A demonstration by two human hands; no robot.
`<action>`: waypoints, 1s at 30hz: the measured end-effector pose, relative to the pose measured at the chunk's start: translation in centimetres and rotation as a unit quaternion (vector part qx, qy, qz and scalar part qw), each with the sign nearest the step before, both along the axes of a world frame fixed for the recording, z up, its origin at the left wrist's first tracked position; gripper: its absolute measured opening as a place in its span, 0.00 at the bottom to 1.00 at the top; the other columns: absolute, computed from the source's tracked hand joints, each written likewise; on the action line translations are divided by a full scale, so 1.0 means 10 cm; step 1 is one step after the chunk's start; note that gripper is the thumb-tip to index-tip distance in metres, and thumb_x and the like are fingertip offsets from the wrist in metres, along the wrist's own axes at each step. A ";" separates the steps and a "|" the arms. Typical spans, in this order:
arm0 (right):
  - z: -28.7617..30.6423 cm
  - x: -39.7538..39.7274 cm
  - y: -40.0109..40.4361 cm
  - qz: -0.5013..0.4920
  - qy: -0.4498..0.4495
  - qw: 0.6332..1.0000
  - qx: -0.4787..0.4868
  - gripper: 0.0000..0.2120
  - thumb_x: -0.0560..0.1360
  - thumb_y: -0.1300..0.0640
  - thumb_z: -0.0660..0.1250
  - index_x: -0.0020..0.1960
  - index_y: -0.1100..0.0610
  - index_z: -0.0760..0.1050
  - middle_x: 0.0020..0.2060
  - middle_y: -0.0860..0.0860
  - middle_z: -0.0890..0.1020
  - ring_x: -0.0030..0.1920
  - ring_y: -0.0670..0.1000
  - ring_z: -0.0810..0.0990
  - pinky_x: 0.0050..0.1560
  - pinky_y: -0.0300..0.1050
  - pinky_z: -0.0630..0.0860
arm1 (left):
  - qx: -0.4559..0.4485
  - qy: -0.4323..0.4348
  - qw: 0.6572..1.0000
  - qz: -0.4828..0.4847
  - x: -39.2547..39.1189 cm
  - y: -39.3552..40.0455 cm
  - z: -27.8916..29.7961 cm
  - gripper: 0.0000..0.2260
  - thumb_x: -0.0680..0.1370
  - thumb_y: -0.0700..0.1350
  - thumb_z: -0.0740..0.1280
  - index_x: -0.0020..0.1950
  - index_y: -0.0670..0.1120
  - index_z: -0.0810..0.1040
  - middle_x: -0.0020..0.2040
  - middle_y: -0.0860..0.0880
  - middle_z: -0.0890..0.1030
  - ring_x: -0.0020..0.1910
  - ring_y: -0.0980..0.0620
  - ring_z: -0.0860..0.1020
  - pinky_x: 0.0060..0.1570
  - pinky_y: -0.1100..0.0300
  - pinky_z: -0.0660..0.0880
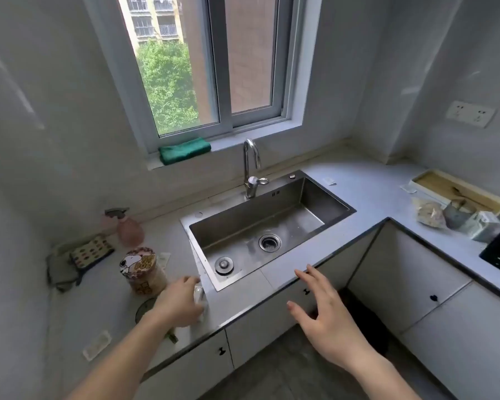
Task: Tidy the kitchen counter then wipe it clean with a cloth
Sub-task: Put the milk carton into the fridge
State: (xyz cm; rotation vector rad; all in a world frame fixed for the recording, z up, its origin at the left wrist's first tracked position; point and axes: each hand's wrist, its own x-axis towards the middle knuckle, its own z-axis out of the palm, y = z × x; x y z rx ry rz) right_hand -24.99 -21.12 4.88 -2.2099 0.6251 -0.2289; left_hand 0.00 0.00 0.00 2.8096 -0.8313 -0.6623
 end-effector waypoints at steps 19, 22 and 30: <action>-0.24 -0.37 -0.24 -0.092 0.052 0.994 0.018 0.24 0.79 0.44 0.67 0.73 0.39 0.67 0.75 0.33 0.58 0.74 0.37 0.59 0.70 0.36 0.58 | 0.085 -0.007 0.996 0.004 0.23 -0.43 -0.57 0.23 0.71 0.42 0.64 0.65 0.54 0.71 0.59 0.47 0.75 0.55 0.45 0.77 0.50 0.53 0.78; -0.23 -0.55 -0.34 -0.124 0.046 0.991 0.014 0.23 0.79 0.45 0.68 0.73 0.39 0.68 0.74 0.32 0.60 0.73 0.36 0.61 0.70 0.36 0.59 | 0.024 0.002 0.999 -0.034 0.08 -0.68 -0.34 0.25 0.73 0.43 0.65 0.70 0.56 0.70 0.59 0.48 0.74 0.53 0.46 0.77 0.47 0.55 0.76; -0.06 -1.34 -0.73 -0.239 0.015 0.971 0.021 0.25 0.79 0.47 0.68 0.74 0.40 0.66 0.72 0.31 0.64 0.70 0.32 0.63 0.70 0.34 0.61 | -0.155 -0.001 0.969 -0.192 -0.74 -1.85 0.53 0.26 0.76 0.52 0.70 0.72 0.64 0.69 0.64 0.53 0.76 0.61 0.46 0.77 0.57 0.51 0.77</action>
